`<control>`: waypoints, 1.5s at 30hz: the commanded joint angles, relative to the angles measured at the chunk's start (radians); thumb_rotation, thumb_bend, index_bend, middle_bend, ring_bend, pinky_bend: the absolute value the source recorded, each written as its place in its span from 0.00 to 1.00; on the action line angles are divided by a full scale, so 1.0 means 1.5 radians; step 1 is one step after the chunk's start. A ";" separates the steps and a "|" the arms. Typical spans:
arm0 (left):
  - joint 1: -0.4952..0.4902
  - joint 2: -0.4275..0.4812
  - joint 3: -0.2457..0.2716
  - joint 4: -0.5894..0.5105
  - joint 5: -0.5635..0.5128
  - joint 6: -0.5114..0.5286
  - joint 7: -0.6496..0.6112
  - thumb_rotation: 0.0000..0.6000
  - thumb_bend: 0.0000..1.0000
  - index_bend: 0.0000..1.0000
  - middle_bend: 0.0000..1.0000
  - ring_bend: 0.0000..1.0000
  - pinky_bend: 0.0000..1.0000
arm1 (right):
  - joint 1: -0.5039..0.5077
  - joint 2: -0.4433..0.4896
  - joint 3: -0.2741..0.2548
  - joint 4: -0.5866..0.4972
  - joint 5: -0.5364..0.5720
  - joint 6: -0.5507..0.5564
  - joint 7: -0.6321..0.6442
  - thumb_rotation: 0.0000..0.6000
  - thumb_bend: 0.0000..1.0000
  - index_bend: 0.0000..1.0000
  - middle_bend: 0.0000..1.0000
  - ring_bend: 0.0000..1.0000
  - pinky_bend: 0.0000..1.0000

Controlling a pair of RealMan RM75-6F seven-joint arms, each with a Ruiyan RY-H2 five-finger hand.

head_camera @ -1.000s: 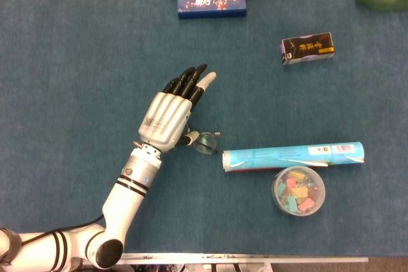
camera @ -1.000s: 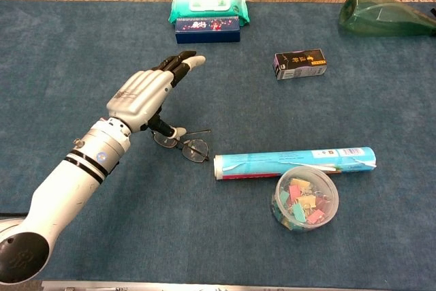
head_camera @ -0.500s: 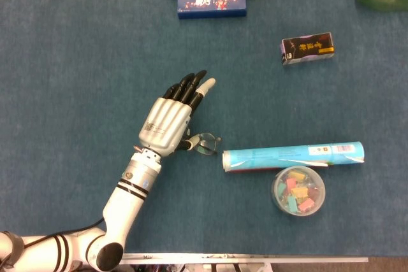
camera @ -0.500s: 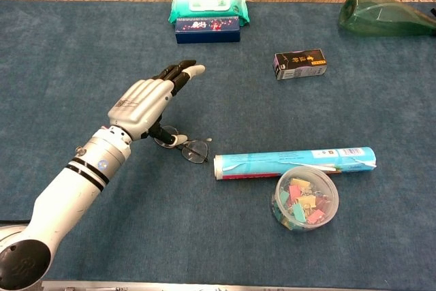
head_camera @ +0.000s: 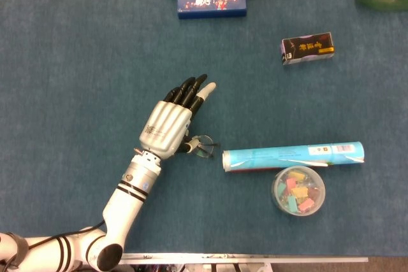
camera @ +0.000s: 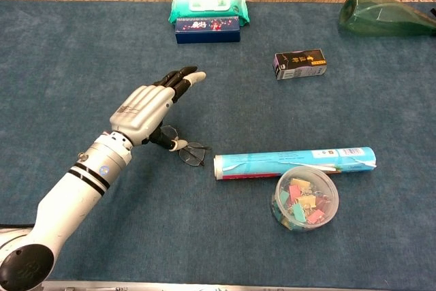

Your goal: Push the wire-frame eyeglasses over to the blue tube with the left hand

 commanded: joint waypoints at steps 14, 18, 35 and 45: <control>0.008 -0.015 0.008 0.039 0.019 0.000 -0.033 1.00 0.08 0.00 0.00 0.00 0.17 | -0.001 0.001 0.000 -0.001 -0.002 0.001 0.000 1.00 0.17 0.55 0.48 0.43 0.53; 0.010 -0.017 0.009 0.044 0.021 0.000 -0.036 1.00 0.08 0.00 0.00 0.00 0.17 | -0.001 0.001 -0.001 -0.001 -0.002 0.000 -0.001 1.00 0.17 0.55 0.48 0.43 0.53; 0.011 0.014 -0.008 0.012 0.030 0.011 -0.025 1.00 0.08 0.00 0.00 0.00 0.17 | 0.001 -0.002 -0.002 -0.001 -0.005 -0.001 -0.004 1.00 0.17 0.55 0.48 0.43 0.53; 0.013 0.008 -0.010 0.043 0.014 -0.004 -0.037 1.00 0.08 0.00 0.00 0.00 0.17 | 0.002 -0.004 -0.002 0.000 -0.004 -0.003 -0.006 1.00 0.17 0.55 0.48 0.43 0.53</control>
